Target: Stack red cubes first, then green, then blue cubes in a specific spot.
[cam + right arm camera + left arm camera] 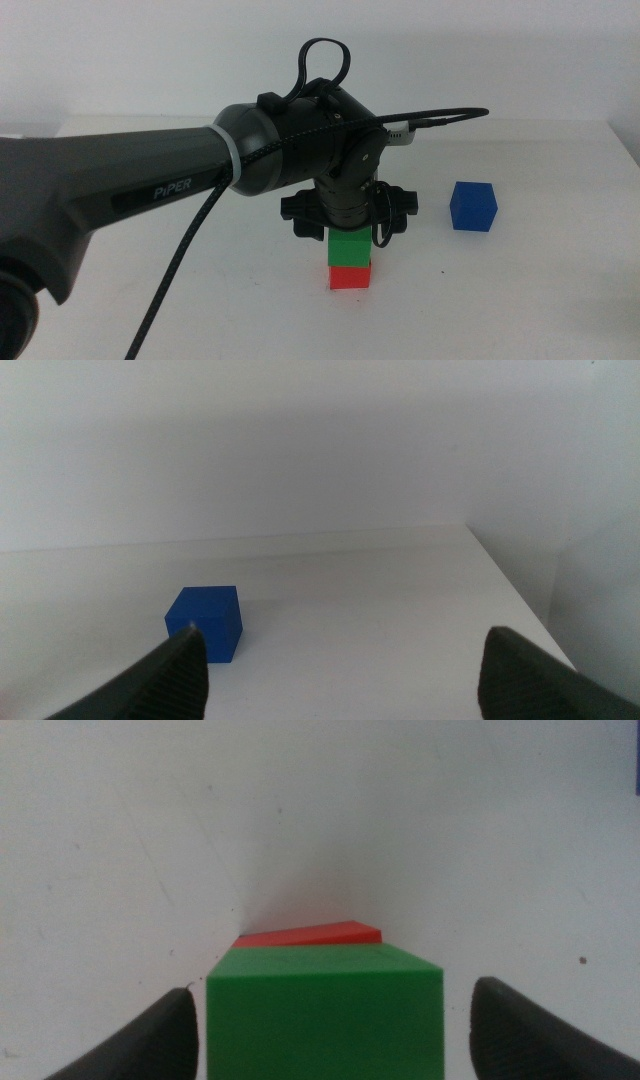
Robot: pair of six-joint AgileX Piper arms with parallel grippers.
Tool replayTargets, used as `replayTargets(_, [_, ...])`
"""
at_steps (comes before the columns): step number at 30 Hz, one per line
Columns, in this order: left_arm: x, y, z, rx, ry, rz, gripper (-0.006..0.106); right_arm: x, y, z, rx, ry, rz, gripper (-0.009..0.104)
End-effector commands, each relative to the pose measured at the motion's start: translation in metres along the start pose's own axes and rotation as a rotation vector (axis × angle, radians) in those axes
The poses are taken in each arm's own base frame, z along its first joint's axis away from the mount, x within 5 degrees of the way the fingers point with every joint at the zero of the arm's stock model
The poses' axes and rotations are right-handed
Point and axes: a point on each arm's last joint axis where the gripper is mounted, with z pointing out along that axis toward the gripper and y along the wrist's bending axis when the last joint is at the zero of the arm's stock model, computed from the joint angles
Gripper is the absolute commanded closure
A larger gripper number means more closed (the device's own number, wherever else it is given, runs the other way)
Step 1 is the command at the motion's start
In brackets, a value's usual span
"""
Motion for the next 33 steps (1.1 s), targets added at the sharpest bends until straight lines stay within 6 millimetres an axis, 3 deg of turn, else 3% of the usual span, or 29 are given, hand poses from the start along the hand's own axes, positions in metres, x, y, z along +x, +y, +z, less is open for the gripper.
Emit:
replayTargets(1, [-0.001, -0.003, -0.003, 0.016, -0.016, 0.006, 0.007, 0.000, -0.001, 0.000, 0.009, -0.010, -0.010, 0.002])
replayTargets(5, [-0.011, -0.005, -0.039, 0.064, -0.089, 0.084, 0.007, 0.000, -0.001, 0.000, 0.009, -0.010, -0.010, 0.002])
replayTargets(7, [-0.018, -0.002, -0.073, 0.087, -0.167, 0.187, 0.007, 0.000, -0.001, 0.000, 0.009, -0.010, -0.010, 0.002])
replayTargets(10, [-0.018, 0.014, -0.146, 0.136, -0.279, 0.288, 0.007, 0.000, -0.001, 0.000, 0.009, -0.010, -0.010, 0.002])
replayTargets(12, [-0.007, 0.034, -0.196, 0.139, -0.318, 0.326, 0.007, 0.000, -0.001, 0.000, 0.009, -0.010, -0.010, 0.002])
replayTargets(15, [0.016, 0.063, -0.254, 0.144, -0.403, 0.474, 0.007, 0.000, -0.001, 0.000, 0.009, -0.010, -0.010, 0.002])
replayTargets(18, [0.051, 0.098, -0.289, 0.182, -0.461, 0.506, 0.007, 0.000, -0.001, 0.000, 0.009, -0.010, -0.010, 0.002])
replayTargets(21, [0.090, 0.130, -0.301, 0.262, -0.550, 0.487, 0.007, 0.000, -0.001, 0.000, 0.009, -0.010, -0.010, 0.002])
replayTargets(24, [0.116, 0.152, -0.302, 0.304, -0.604, 0.454, 0.007, 0.000, -0.001, 0.000, 0.009, -0.010, -0.010, 0.002])
replayTargets(29, [0.134, 0.169, -0.306, 0.321, -0.614, 0.427, 0.007, 0.000, -0.001, 0.000, 0.009, -0.010, -0.010, 0.002])
replayTargets(33, [0.136, 0.169, -0.306, 0.336, -0.606, 0.423, 0.007, 0.000, -0.001, 0.000, 0.009, -0.010, -0.010, 0.002])
